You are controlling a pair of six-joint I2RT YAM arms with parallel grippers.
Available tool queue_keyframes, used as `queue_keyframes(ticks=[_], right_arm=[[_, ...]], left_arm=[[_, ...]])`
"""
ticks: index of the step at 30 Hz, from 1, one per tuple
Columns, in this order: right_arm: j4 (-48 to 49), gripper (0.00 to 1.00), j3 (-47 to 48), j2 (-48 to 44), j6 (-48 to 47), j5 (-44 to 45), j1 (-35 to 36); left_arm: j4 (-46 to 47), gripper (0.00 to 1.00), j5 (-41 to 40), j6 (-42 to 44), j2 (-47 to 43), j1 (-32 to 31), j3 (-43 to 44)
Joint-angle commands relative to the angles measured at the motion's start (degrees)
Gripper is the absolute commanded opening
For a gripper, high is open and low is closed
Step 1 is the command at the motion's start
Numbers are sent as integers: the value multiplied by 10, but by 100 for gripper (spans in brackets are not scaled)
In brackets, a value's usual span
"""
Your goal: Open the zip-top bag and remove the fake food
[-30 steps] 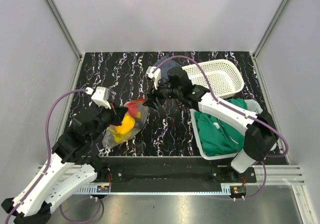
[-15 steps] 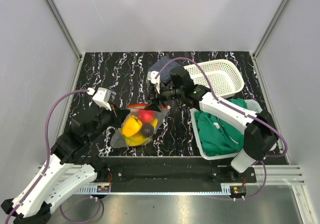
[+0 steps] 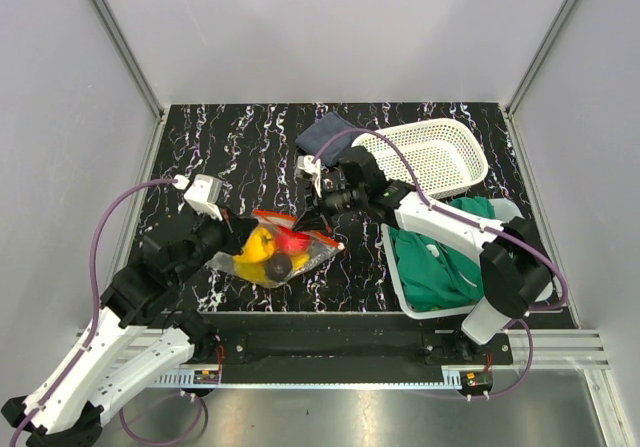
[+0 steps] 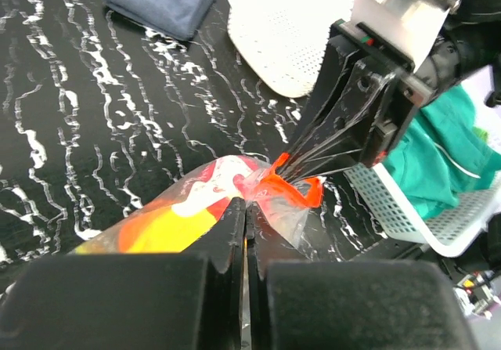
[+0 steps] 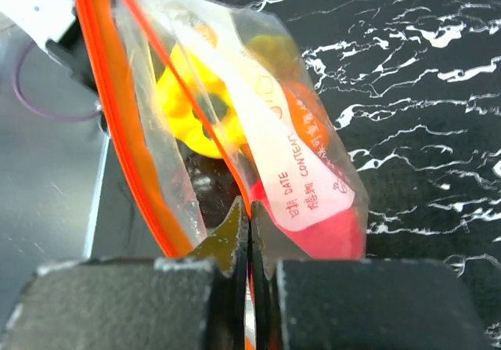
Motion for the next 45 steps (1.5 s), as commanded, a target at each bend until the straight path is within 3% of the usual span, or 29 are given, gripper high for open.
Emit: queue_keyframes(ticks=[1,2,6,7,8,9,12,18,23,32,35,37,39,42,43,45], right_arm=[[58,0,1,-32,131,32,4],[57,0,3,-35,156,48,11],[61,0,12,-58,251,119,44],[68,0,15,-61,266,135,48],[72,0,16,-64,287,176,52],[75,0,18,-65,330,192,54],[82,0,22,-63,402,243,57],[84,0,20,-50,465,316,70],[93,0,17,-55,483,330,82],[95,0,7,-73,474,335,88],[92,0,2,-83,462,336,88],[87,0,-1,-88,453,338,89],[82,0,-6,-92,438,337,88],[74,0,-16,-99,419,342,88],[69,0,-16,-101,413,343,88],[44,0,-17,-101,389,349,88]], left_arm=[[8,13,-74,-5,3,2,44],[-5,36,-83,-13,3,2,47],[-36,58,-91,-40,5,2,67],[-42,80,-86,-48,5,2,69],[-54,92,-83,-68,3,2,72],[-61,97,-81,-78,0,2,74],[-90,97,-63,-114,-9,2,75],[-124,90,-48,-146,-32,2,61],[-124,89,-34,-129,17,2,59],[-129,83,-131,-115,103,2,69],[-129,71,-146,-110,123,2,69],[-129,51,-160,-102,131,2,69],[-128,40,-167,-96,138,2,74],[-129,7,-162,-80,138,2,90],[-129,0,-158,-78,136,2,92],[-125,0,-136,-77,119,2,100]])
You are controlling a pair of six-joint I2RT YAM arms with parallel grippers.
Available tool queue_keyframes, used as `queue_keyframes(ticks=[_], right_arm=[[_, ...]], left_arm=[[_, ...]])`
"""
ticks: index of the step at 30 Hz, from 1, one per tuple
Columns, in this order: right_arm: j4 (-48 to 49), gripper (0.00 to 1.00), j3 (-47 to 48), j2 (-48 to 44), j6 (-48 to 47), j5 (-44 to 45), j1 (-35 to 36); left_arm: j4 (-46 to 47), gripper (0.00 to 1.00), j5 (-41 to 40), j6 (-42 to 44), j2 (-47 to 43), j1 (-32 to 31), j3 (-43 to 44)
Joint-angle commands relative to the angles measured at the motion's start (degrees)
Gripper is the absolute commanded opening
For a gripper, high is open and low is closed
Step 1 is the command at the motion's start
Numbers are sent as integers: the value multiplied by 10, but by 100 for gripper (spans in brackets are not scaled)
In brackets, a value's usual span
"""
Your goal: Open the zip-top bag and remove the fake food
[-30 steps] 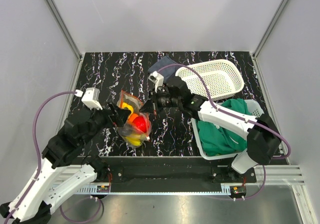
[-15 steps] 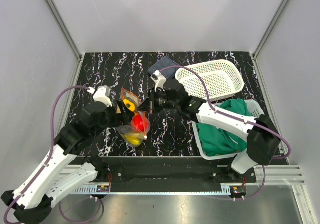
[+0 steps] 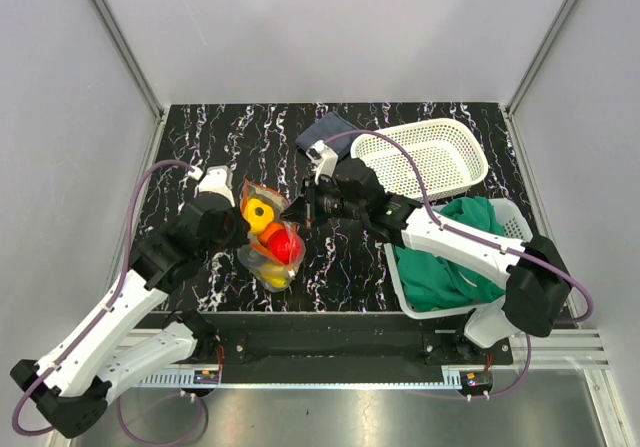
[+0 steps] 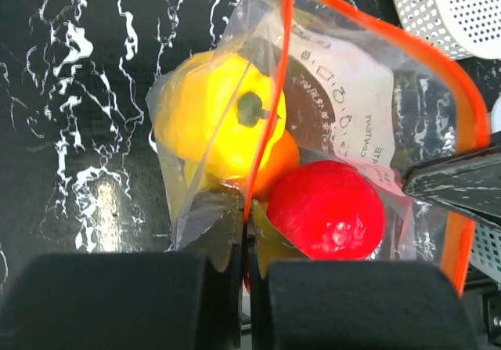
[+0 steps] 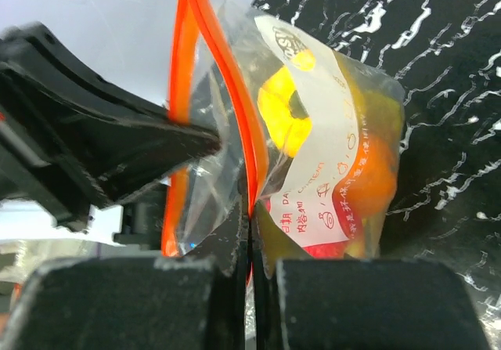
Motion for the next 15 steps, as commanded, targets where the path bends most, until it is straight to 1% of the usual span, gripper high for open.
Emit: queue_keyframes(ticks=[1,3,5,9,13,15], right_arm=[[-18,0,-1,-32,-62,36,4],[-62,0,3,-33,-102,54,4],[-86,1,6,-34,-137,80,4],[-152,5,37,-26,-167,108,5],[-177,23,63,-18,-161,93,5],[-211,27,82,-15,-162,99,5]], left_arm=[[27,0,13,21,-29,1,42],[30,0,28,23,-48,0,50],[29,0,35,24,-57,1,53],[42,0,47,21,-63,1,40],[100,0,85,14,-52,1,-2],[123,0,100,8,-47,1,-10]])
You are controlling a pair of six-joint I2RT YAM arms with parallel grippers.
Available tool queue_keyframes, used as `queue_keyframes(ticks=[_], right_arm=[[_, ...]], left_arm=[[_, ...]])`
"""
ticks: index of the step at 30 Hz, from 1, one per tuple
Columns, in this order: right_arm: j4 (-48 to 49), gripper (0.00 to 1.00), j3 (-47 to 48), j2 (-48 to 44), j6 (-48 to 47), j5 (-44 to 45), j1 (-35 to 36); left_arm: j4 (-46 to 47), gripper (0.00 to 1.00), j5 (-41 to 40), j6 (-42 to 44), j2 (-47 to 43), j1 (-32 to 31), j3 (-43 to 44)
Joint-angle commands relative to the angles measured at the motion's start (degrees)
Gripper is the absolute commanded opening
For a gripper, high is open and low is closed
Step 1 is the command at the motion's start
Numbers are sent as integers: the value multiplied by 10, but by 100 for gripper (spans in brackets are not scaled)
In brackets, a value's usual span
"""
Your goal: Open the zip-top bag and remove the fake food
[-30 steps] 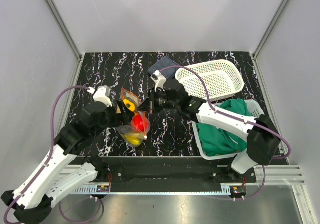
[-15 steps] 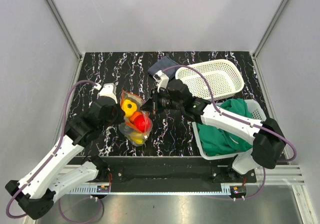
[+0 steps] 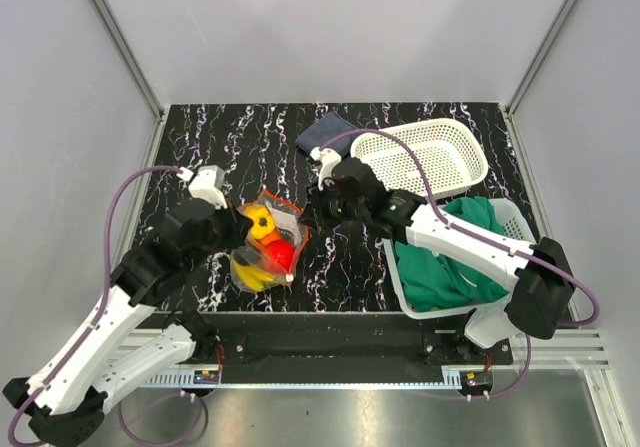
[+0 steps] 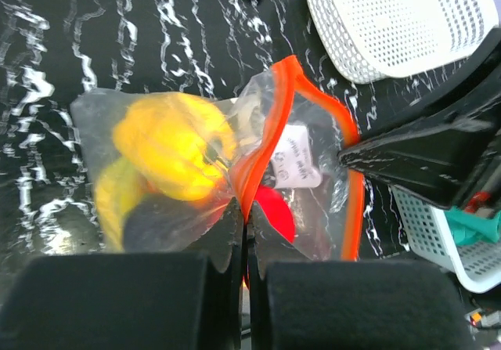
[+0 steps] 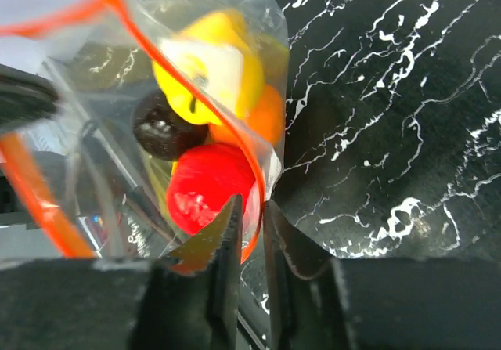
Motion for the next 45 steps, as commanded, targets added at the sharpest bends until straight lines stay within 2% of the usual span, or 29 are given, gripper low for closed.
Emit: queue_keyframes(ticks=[1,5,8,13,19,27,31,32,34,35,39,43,45], right_arm=[[-65,28,65,0,-28,24,5],[-139,33,110,-8,-41,38,18],[-150,40,115,-31,-46,66,45],[-115,38,100,-25,-3,9,64],[-44,27,61,14,37,-34,79],[13,26,6,36,65,-29,80],[42,34,-23,46,89,-18,80],[43,40,-27,48,92,-9,80],[49,47,-41,53,101,2,80],[53,56,-47,55,104,18,80],[67,72,-65,76,103,46,81],[91,80,-75,99,94,43,80],[91,81,-76,112,90,38,80]], left_arm=[[95,0,53,-6,10,1,-19],[105,0,56,-6,8,1,-26],[111,0,57,-2,8,1,-27],[123,0,63,0,11,1,-32],[132,0,71,-6,24,1,-32],[161,0,72,-45,29,1,-40],[178,0,72,-78,28,1,-49],[189,0,71,-86,28,1,-54],[199,0,69,-107,23,1,-68],[210,0,66,-123,20,1,-74],[247,0,70,-156,9,0,-107],[286,0,90,-169,19,0,-134],[302,0,96,-173,27,0,-143]])
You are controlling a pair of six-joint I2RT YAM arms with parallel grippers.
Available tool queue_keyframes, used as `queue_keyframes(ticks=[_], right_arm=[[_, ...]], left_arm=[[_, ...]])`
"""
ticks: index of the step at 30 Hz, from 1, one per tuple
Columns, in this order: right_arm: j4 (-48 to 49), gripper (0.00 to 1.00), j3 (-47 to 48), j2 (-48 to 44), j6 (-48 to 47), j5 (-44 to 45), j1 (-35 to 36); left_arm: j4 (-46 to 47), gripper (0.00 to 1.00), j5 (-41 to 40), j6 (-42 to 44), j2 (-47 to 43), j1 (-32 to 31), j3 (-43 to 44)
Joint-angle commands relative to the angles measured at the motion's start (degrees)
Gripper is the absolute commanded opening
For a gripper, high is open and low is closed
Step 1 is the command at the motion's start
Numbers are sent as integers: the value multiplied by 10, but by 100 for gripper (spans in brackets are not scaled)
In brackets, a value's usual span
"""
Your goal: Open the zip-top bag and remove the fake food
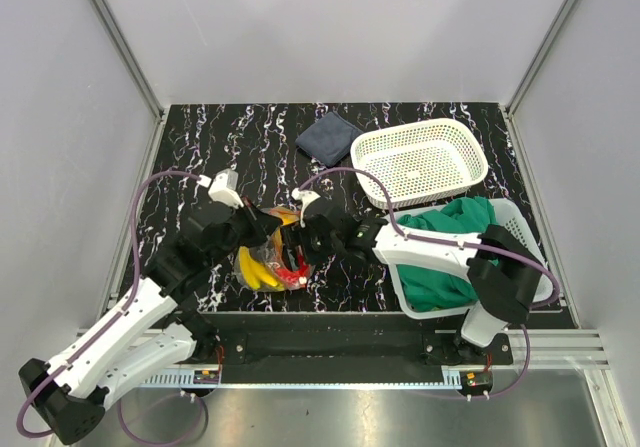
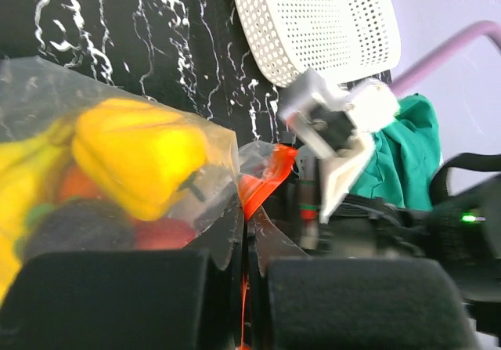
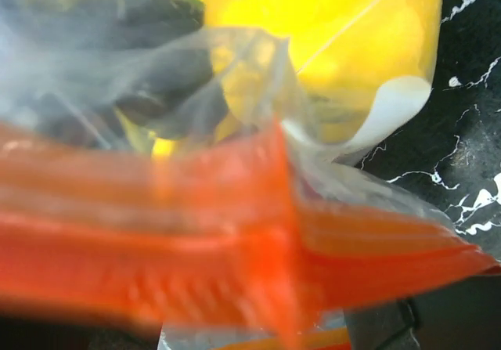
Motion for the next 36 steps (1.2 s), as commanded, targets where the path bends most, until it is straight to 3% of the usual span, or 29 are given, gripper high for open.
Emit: queue_keyframes(ticks=[1,7,13,18,22,23,26,36], right_arm=[[36,85,-10,25,-7,12,5],[46,95,-23,66,17,-8,4],[53,93,-24,86,15,29,3],[56,82,-19,104,6,36,4],[61,61,-22,76,-9,36,4],[61,49,-26,66,-11,38,4],[62,37,-31,24,-19,47,4],[42,29,-5,-120,-44,76,3]], left_arm=[[97,0,22,-27,14,0,-14],[109,0,25,-26,19,0,-31],[113,0,22,-33,5,0,-52],[102,0,14,-31,-9,0,-59],[85,0,-2,-27,-18,0,-63],[82,0,-5,-25,-20,0,-64],[68,0,-17,-15,-27,0,-63],[33,0,-46,9,-40,0,-54]])
